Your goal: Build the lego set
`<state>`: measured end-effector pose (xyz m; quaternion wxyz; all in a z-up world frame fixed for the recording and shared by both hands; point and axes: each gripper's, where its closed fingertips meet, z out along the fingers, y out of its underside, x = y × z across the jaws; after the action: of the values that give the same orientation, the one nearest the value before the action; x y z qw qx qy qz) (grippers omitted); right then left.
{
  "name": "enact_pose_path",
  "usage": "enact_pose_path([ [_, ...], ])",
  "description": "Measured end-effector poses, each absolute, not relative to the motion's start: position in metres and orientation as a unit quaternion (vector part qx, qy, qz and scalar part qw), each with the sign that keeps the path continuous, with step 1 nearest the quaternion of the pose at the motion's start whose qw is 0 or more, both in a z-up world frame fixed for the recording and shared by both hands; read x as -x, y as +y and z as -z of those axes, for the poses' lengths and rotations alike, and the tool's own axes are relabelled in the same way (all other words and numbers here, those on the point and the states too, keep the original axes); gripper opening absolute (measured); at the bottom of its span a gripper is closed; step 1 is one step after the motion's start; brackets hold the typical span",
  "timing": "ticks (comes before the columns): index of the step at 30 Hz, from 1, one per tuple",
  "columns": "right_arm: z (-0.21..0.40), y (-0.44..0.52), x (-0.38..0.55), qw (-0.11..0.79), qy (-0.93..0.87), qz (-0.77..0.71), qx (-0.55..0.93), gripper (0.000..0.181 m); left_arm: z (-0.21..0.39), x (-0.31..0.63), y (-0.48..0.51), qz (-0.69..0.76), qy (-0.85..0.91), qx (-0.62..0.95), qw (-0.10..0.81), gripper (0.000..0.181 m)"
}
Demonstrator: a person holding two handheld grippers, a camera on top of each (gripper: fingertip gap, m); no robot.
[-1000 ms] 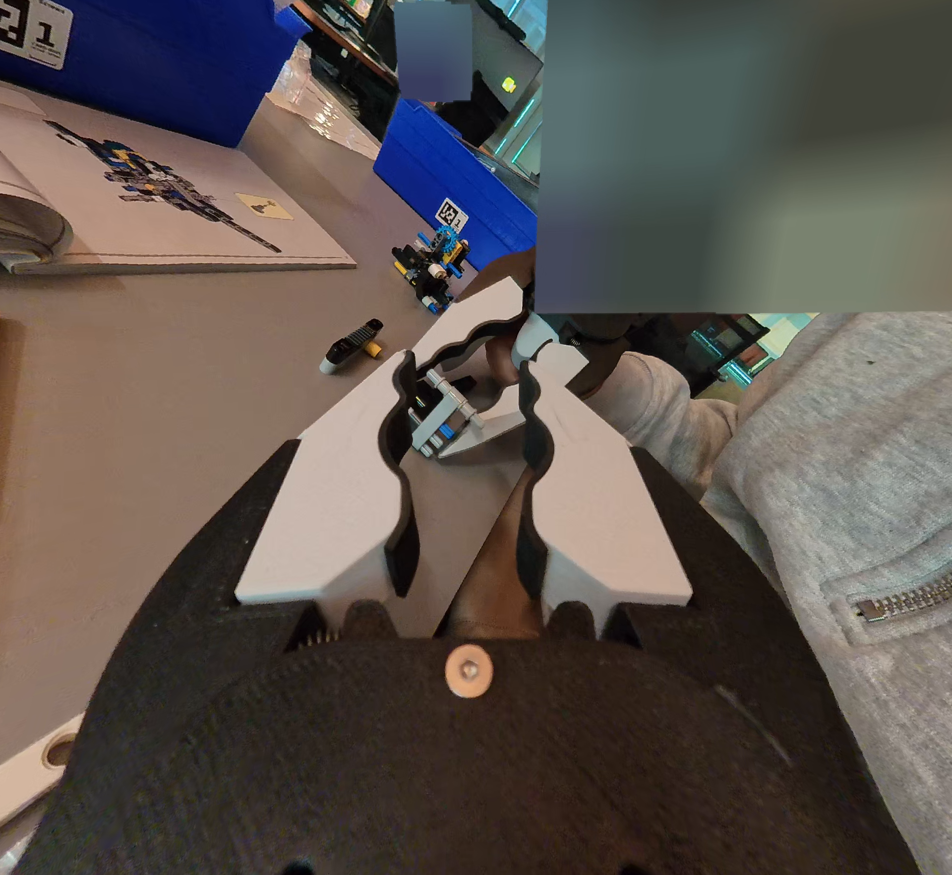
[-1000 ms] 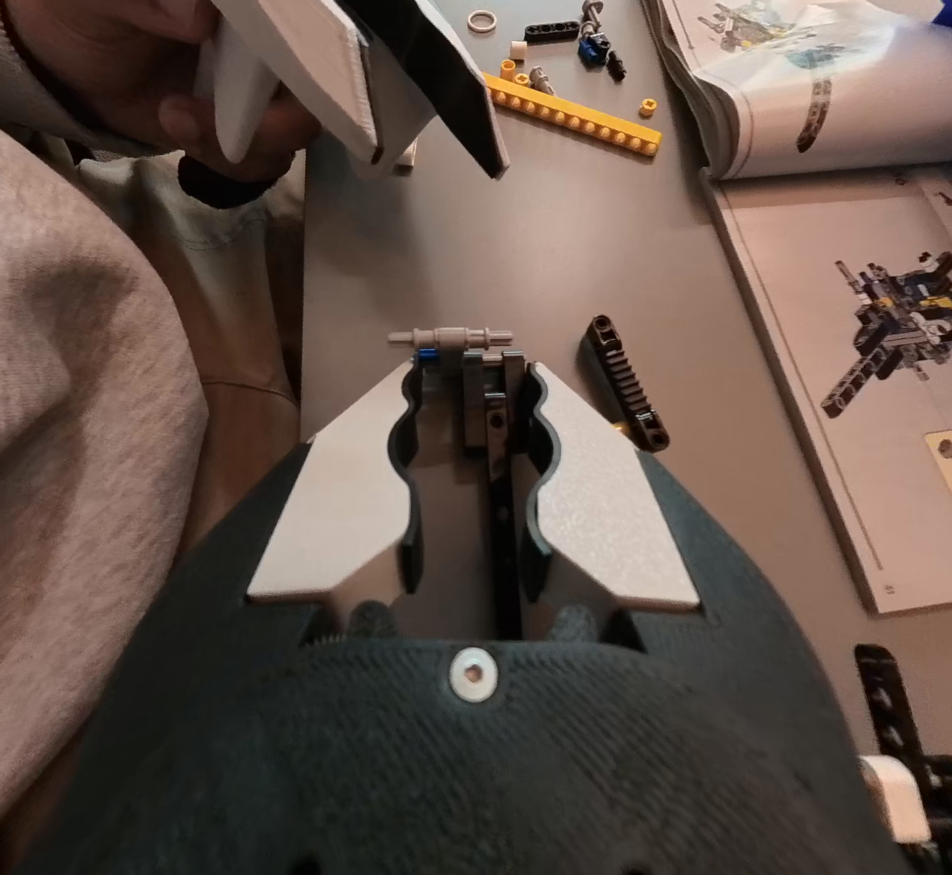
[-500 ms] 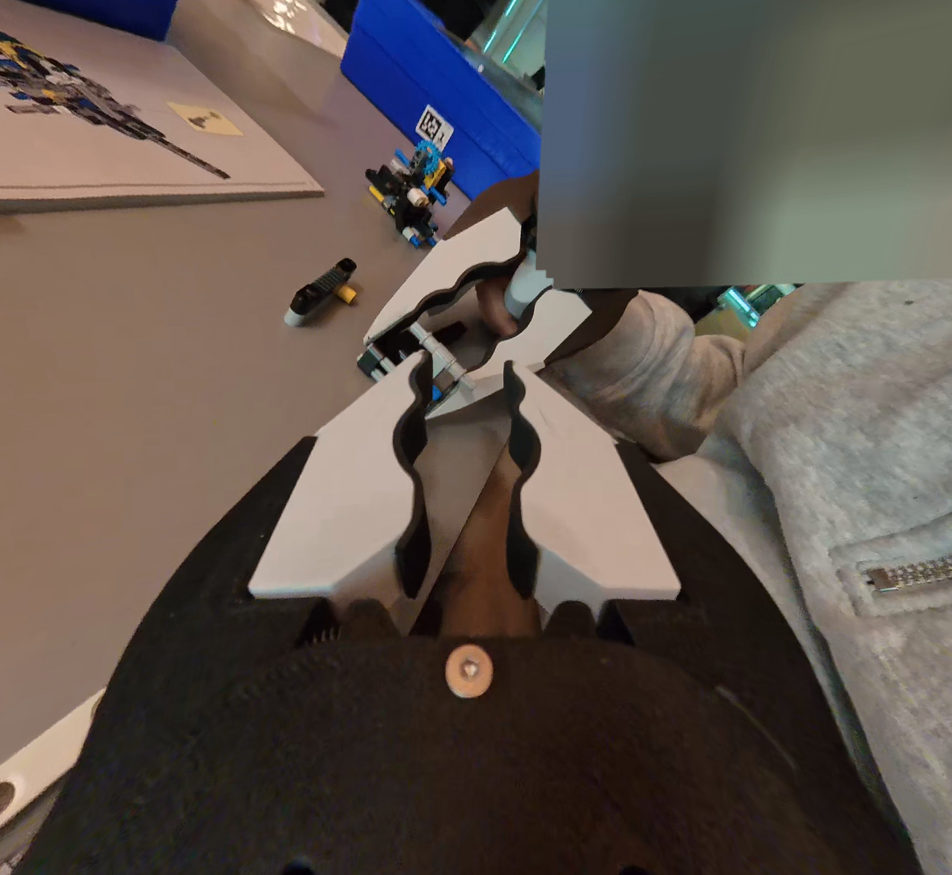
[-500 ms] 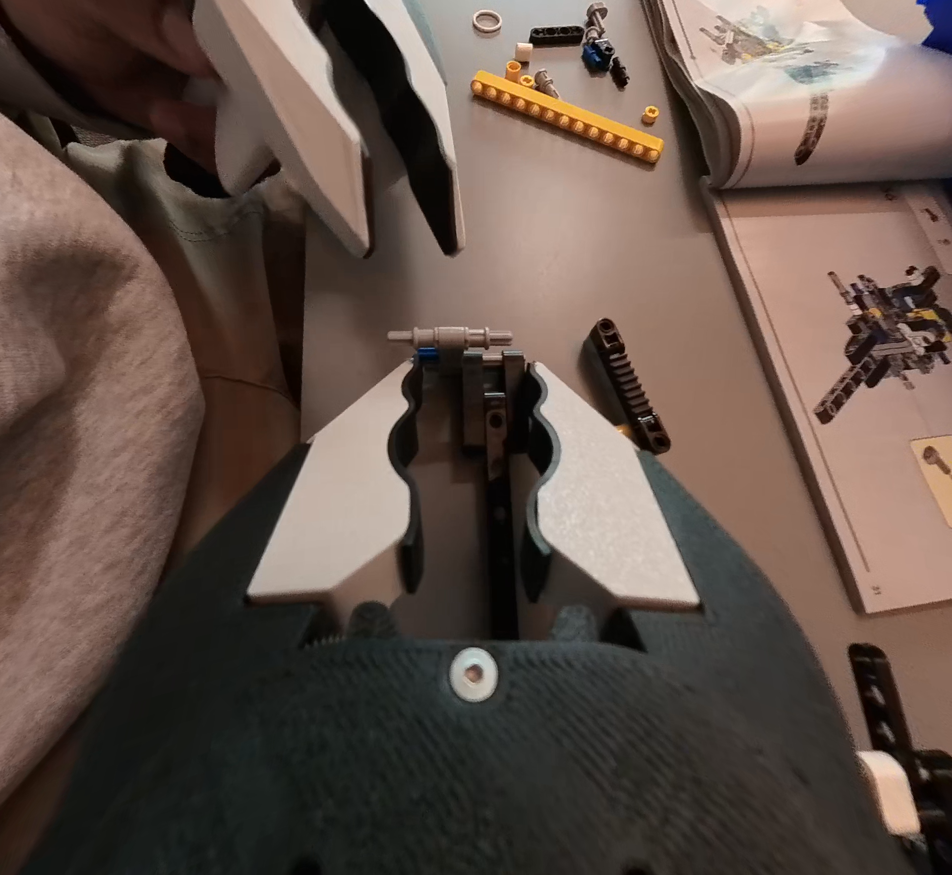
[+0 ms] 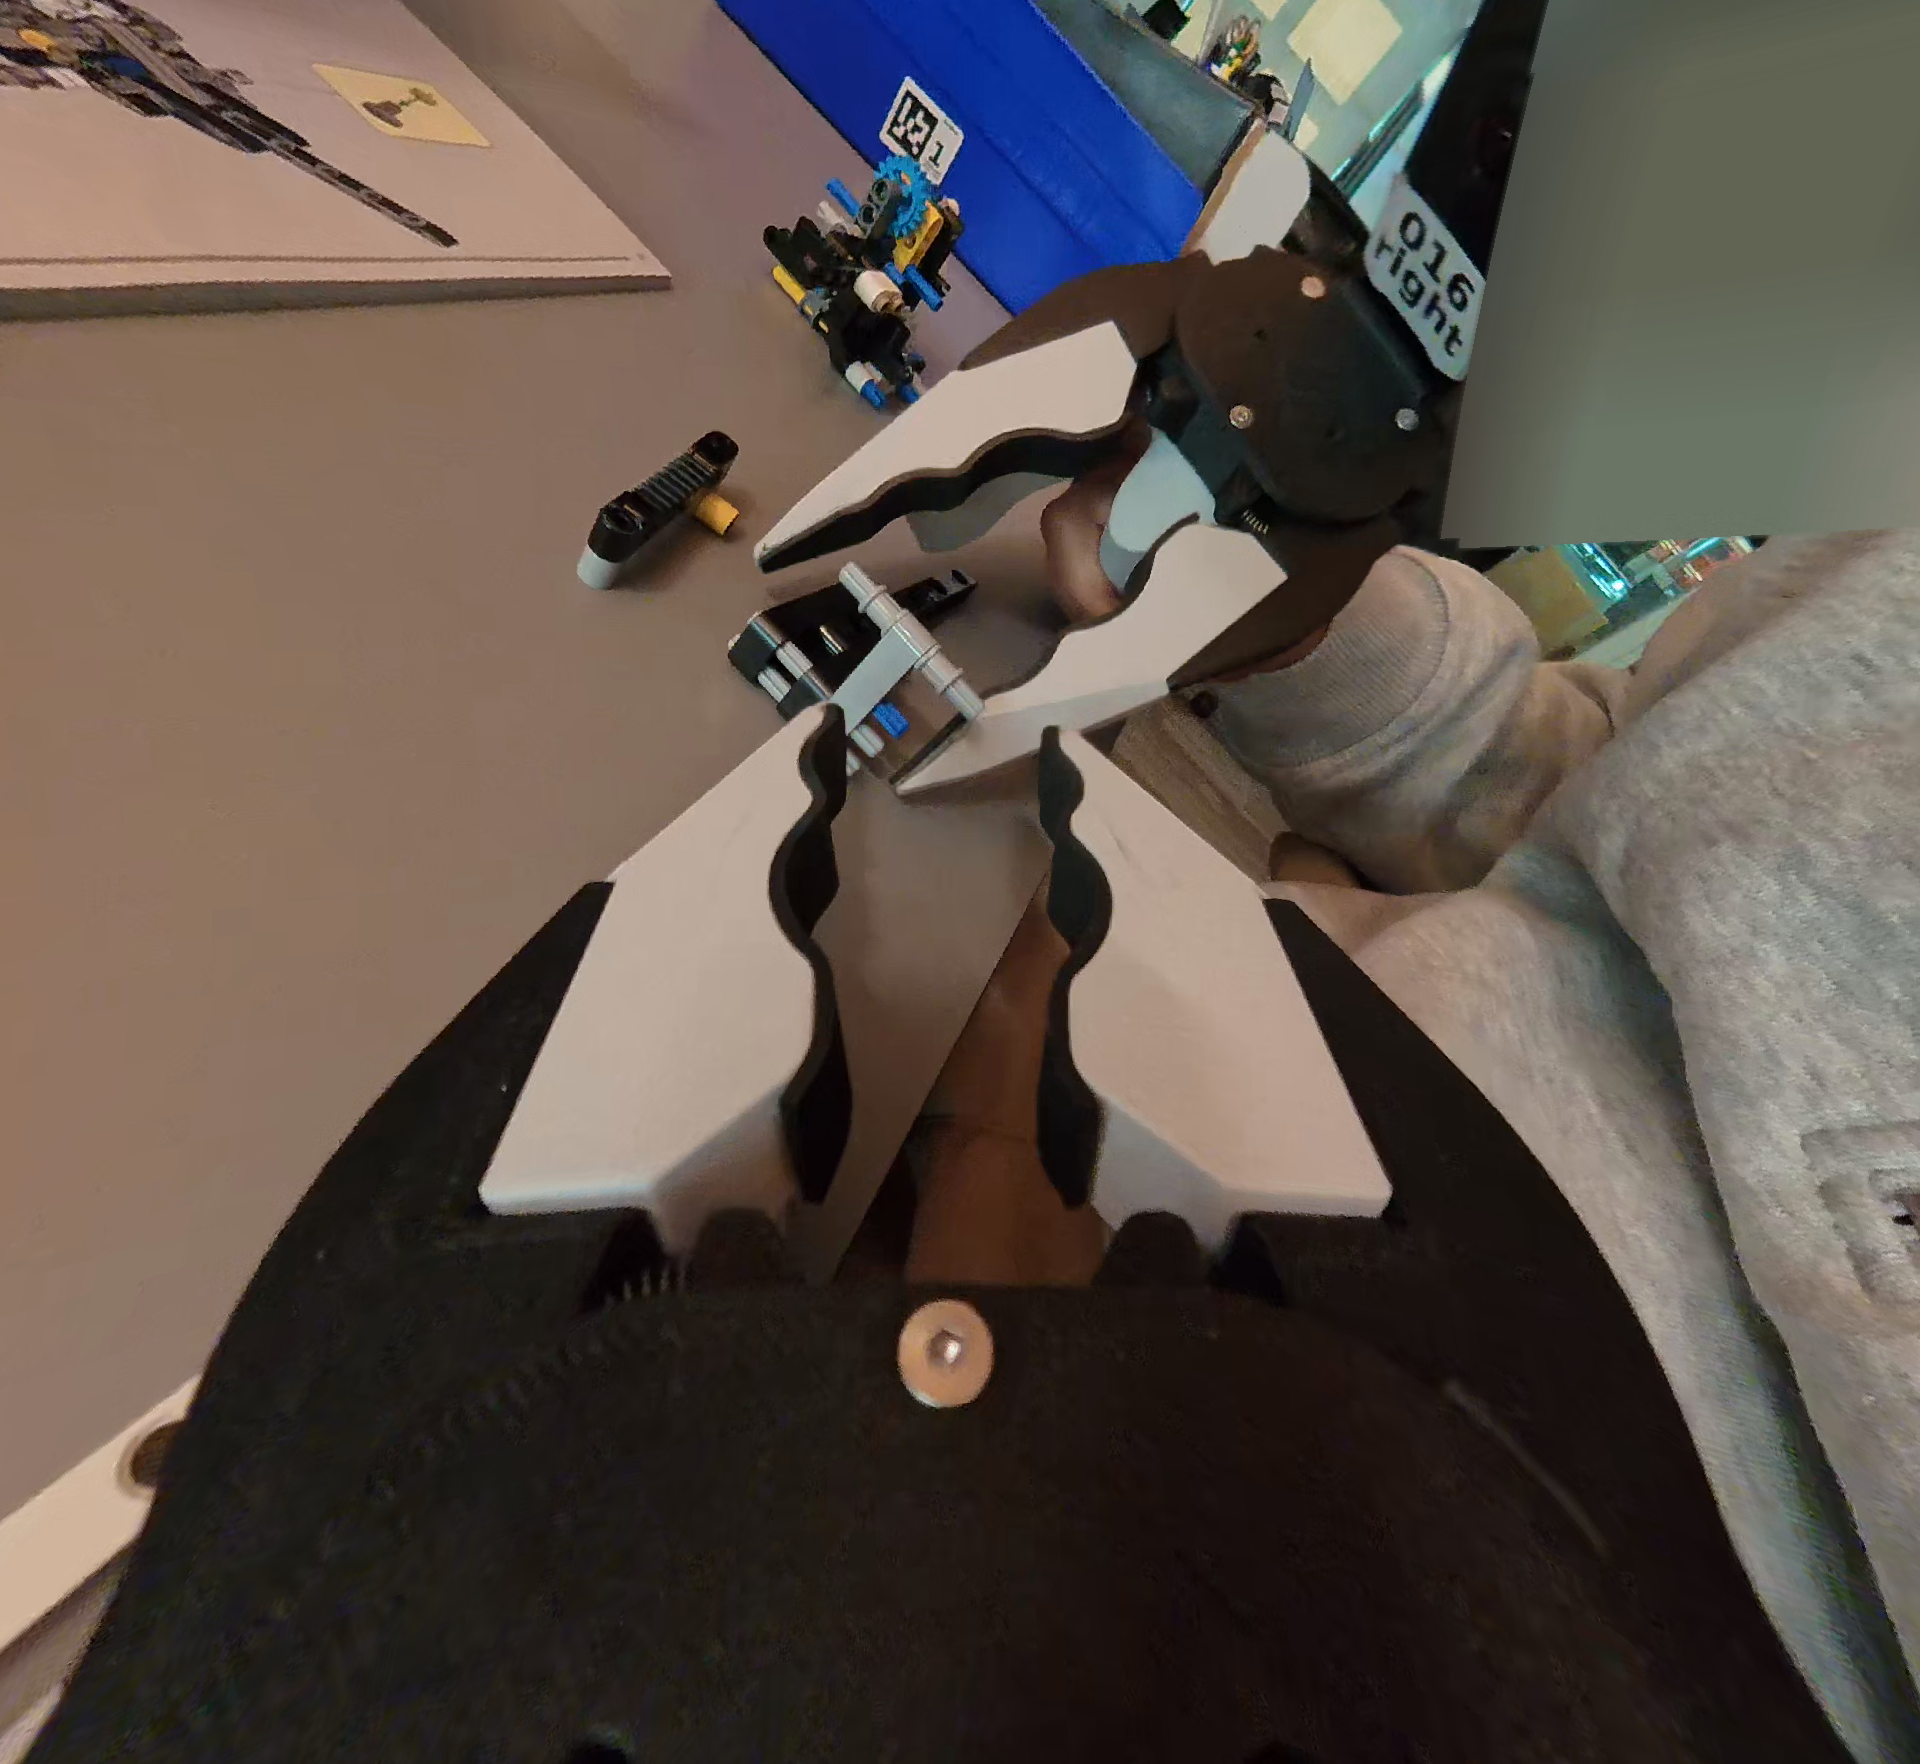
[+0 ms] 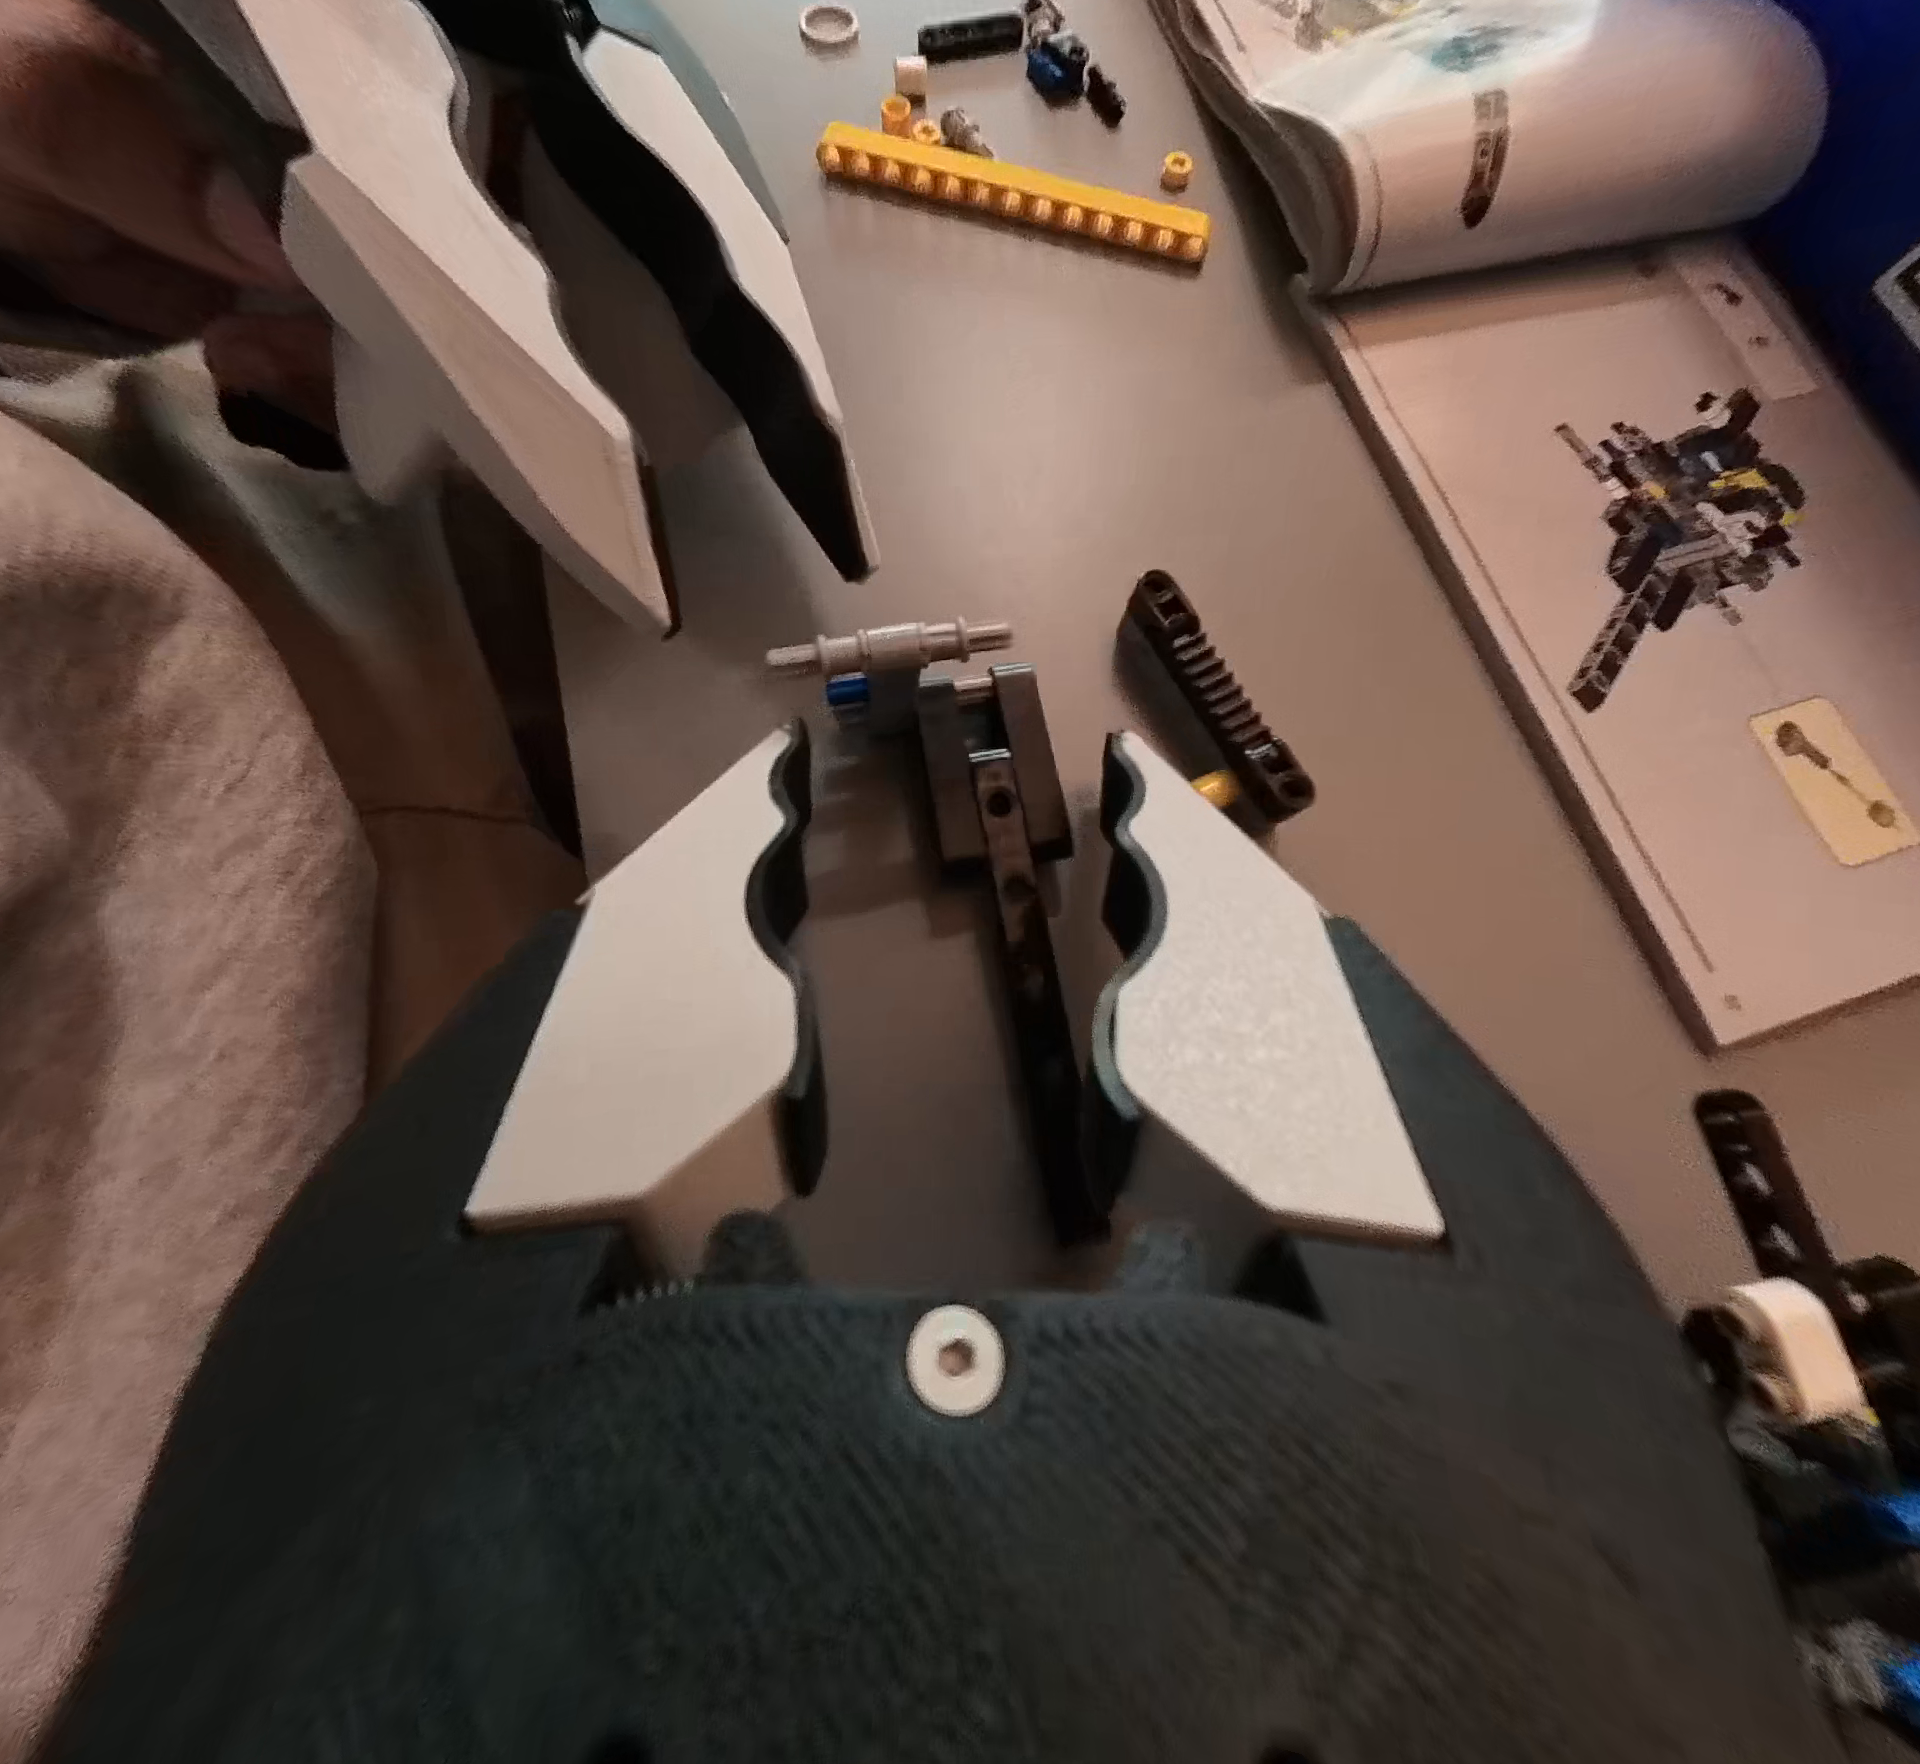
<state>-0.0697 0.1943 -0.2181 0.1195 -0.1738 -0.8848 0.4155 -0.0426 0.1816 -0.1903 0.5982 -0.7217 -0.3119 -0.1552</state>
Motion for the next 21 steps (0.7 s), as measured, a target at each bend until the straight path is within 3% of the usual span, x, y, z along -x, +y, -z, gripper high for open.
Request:
enact_pose_path([
  [10,0.2187,0.1914,0.0742,0.210,-0.880,-0.383,0.188,0.051,0.1906,0.0417,0.1867,0.155,-0.314,0.719,0.600,0.034],
  [21,0.2154,0.1956,0.0701,0.157,-0.860,-0.411,0.259,0.045,0.1899,0.0426,0.1864,0.162,-0.316,0.714,0.604,0.034],
])
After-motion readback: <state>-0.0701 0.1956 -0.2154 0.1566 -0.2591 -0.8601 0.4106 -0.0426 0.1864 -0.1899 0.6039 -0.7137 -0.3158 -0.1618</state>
